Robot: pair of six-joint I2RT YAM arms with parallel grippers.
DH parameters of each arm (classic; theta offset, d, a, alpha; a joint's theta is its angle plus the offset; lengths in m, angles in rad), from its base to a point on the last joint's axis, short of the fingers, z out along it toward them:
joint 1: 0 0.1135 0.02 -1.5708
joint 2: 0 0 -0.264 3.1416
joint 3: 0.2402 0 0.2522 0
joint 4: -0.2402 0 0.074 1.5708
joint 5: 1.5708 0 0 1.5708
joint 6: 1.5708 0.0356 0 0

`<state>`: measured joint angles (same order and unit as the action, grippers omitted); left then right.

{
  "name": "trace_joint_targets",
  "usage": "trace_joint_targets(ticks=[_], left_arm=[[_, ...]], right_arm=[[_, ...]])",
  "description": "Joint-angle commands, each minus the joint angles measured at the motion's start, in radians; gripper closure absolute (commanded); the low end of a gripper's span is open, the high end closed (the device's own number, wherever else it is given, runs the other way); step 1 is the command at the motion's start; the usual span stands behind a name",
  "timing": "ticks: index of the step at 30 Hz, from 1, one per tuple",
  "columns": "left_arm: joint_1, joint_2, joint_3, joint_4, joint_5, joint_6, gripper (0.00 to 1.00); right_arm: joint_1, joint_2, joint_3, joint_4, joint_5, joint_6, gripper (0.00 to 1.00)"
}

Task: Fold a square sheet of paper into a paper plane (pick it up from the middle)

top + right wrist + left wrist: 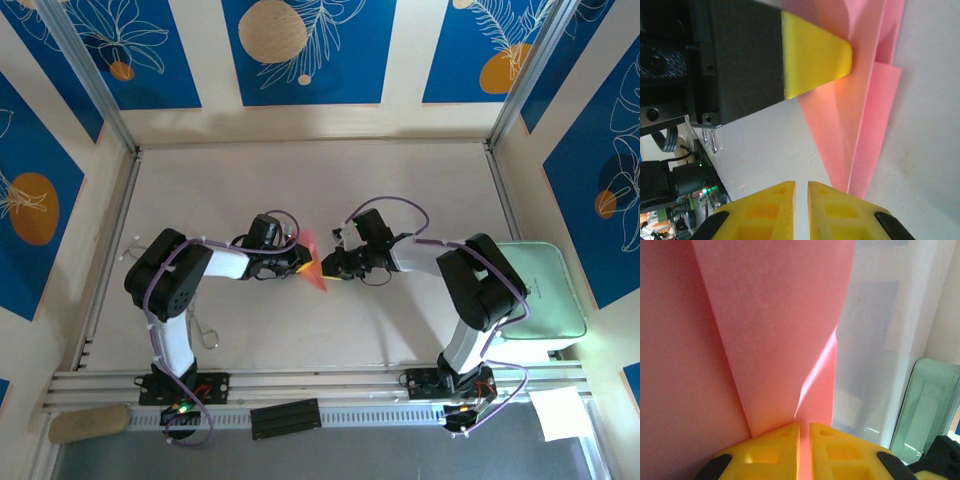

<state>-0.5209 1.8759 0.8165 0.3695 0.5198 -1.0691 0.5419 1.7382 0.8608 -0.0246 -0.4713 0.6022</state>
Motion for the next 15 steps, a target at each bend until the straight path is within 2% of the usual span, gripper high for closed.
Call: trace_joint_targets(ticks=[1, 15], left_arm=[[0.006, 0.021, 0.019, -0.035, 0.000, 0.000, 0.85], [0.006, 0.022, 0.023, -0.032, 0.015, 0.004, 0.80]], right_arm=[[0.015, 0.034, 0.030, -0.034, 0.002, -0.014, 0.85], [0.013, 0.050, 0.043, -0.056, 0.052, -0.011, 0.84]])
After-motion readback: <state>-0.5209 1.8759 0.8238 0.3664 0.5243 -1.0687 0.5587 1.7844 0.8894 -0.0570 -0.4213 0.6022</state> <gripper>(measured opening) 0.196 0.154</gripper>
